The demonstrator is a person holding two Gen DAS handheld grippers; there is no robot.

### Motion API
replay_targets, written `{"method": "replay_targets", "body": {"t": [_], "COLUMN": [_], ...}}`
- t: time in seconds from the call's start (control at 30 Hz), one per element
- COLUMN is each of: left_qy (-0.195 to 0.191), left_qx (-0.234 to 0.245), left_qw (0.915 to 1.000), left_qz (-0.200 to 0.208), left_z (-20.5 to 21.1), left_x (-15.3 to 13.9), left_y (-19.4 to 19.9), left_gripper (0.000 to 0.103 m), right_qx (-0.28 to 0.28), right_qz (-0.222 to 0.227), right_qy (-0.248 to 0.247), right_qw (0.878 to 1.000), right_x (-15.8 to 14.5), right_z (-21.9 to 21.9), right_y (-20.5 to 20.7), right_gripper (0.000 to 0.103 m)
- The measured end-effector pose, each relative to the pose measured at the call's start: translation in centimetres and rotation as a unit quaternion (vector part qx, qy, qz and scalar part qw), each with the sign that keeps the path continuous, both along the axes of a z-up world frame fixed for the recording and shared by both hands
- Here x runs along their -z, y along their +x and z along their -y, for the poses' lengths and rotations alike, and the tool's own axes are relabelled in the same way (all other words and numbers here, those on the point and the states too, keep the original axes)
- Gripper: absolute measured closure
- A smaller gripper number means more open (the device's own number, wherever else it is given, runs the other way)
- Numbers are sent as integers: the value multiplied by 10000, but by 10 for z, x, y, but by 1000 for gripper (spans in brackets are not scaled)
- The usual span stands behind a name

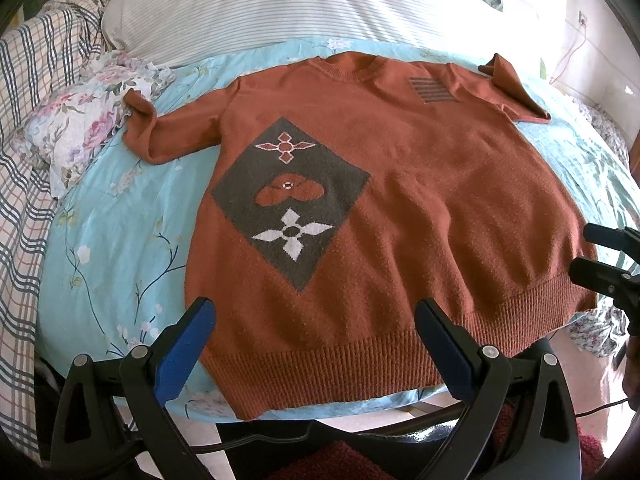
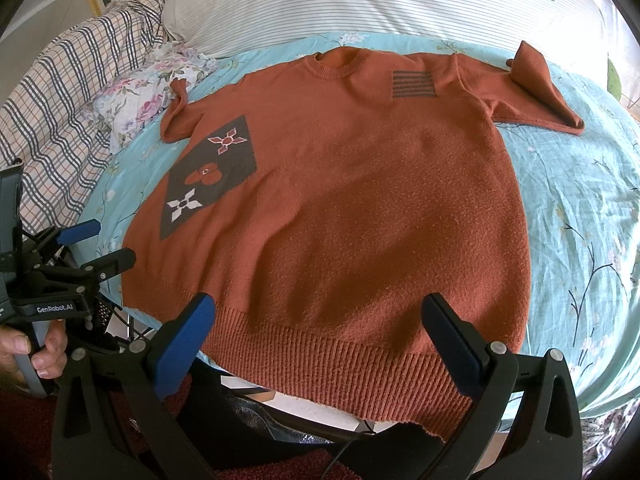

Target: Fold small clothes

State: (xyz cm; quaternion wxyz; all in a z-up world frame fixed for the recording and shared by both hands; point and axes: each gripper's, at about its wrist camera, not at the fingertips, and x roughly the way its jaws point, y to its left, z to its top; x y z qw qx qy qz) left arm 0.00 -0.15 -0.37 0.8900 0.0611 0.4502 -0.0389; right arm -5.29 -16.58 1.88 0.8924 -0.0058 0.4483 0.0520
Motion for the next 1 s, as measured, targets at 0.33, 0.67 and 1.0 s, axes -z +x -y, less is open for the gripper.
{"method": "replay_targets", "body": {"t": [0.33, 0.67, 1.0], "left_qy": [35, -222, -268], "left_qx": [25, 11, -150], "left_qw": [9999, 9996, 9993], "left_qz": [-100, -179, -202], "left_z": [1, -6, -13], "left_x": [1, 7, 14], "left_y": [3, 15, 31], "left_gripper": [3, 3, 3], "right_qx": [-10, 106, 457], "right_qz": [-18, 57, 981], "right_qy": [53, 141, 871], "right_qw": [10000, 9998, 9903], "right_x": [-4, -1, -11], "right_z": [12, 9, 74], "right_y": [3, 12, 32], "right_gripper": [0, 0, 1]}}
